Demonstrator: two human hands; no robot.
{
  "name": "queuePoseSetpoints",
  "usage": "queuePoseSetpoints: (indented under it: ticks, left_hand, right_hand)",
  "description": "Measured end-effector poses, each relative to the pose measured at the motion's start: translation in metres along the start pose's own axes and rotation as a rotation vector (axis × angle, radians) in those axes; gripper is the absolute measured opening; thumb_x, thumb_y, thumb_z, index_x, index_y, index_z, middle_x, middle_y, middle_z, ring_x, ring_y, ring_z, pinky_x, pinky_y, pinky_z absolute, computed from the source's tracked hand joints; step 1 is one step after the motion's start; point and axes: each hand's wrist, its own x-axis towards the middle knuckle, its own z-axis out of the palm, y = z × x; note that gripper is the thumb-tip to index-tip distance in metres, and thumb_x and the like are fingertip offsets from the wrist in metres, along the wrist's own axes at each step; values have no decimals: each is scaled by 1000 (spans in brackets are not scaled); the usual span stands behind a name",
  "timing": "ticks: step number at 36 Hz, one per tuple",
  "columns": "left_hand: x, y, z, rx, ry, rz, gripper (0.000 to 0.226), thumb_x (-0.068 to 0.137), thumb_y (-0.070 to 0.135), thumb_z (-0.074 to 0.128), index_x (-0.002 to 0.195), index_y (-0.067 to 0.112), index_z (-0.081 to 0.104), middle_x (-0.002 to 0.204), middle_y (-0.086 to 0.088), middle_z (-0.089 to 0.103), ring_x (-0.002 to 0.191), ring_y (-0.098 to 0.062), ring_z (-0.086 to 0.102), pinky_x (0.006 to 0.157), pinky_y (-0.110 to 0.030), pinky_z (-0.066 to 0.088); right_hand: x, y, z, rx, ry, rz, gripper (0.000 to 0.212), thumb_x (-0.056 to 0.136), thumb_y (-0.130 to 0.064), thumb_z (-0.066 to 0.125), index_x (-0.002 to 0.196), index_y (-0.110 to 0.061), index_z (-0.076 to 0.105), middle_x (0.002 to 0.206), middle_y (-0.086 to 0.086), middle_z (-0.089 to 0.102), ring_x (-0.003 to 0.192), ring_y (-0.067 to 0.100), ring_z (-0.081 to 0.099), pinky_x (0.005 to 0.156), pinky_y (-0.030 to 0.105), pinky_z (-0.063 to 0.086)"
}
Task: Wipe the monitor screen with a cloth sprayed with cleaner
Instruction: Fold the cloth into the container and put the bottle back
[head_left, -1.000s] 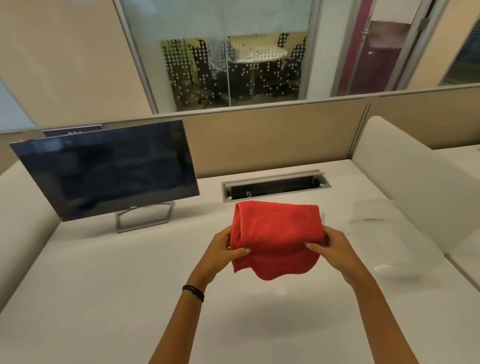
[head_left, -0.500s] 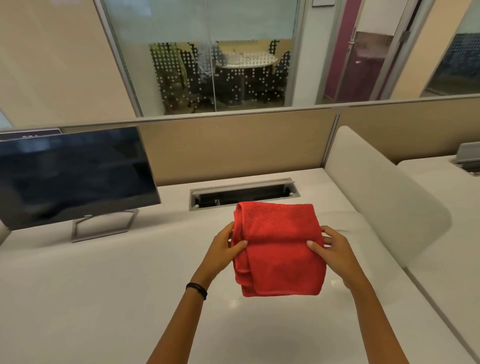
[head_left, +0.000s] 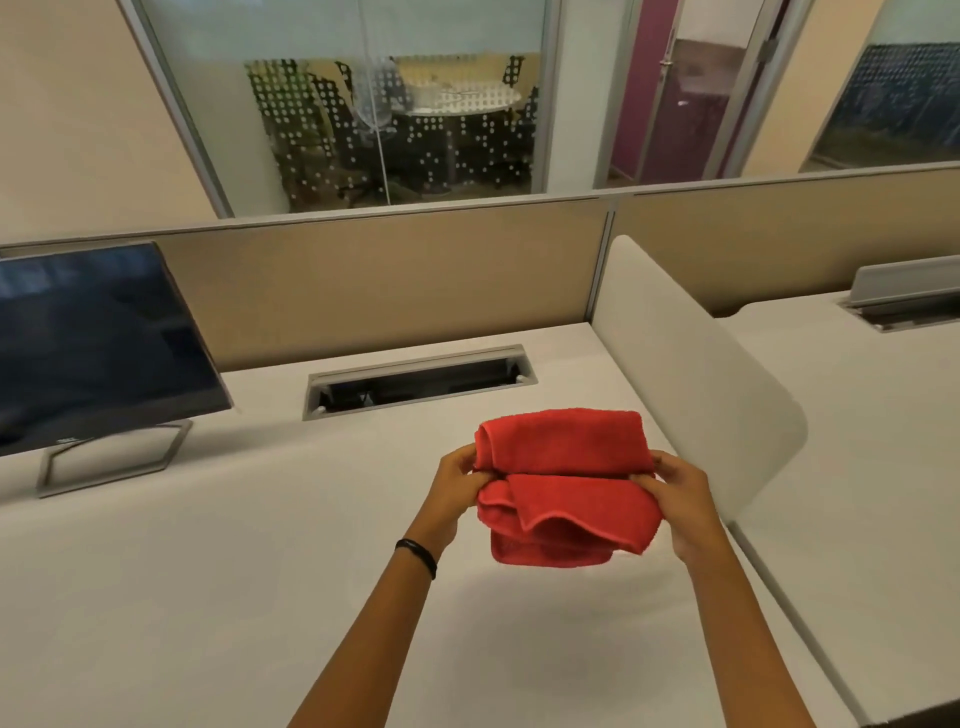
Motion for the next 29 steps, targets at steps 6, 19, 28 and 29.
queuePoseSetpoints:
  ticks: [6,19,28,29]
  left_hand:
    - [19,-4,37,-24,-10,-30,18,90,7,54,104,11,65,107,-19,66,97,-36,63,78,-43,57]
    - [79,-8,86,97,-70,-42,32,100,37,25,103,30,56,100,4,62,92,-14,61,61,-17,54]
    - [118,-18,113,483,-178,71,18,75,13,62,87,0,63,90,-3,58,83,-17,54,75,-18,45]
    - [120,-20,116,532,-179,82,16,77,7,60,91,0,63,101,-8,56,92,-20,53,82,-22,45]
  right_hand:
    - [22,10,-29,63,57,94,29,84,7,54,73,-17,68,74,5,66,65,20,59,49,23,51]
    - [99,22,-58,-34,149,229,34,91,-34,52,72,-11,69,87,15,69,80,28,64,69,37,54]
    - [127,46,-44,-549,62,-74,21,70,6,71,91,4,69,108,18,57,94,28,58,78,23,42]
    - [128,49,-42,-564,56,-87,22,71,10,68,93,6,68,109,18,55,94,28,57,79,23,42]
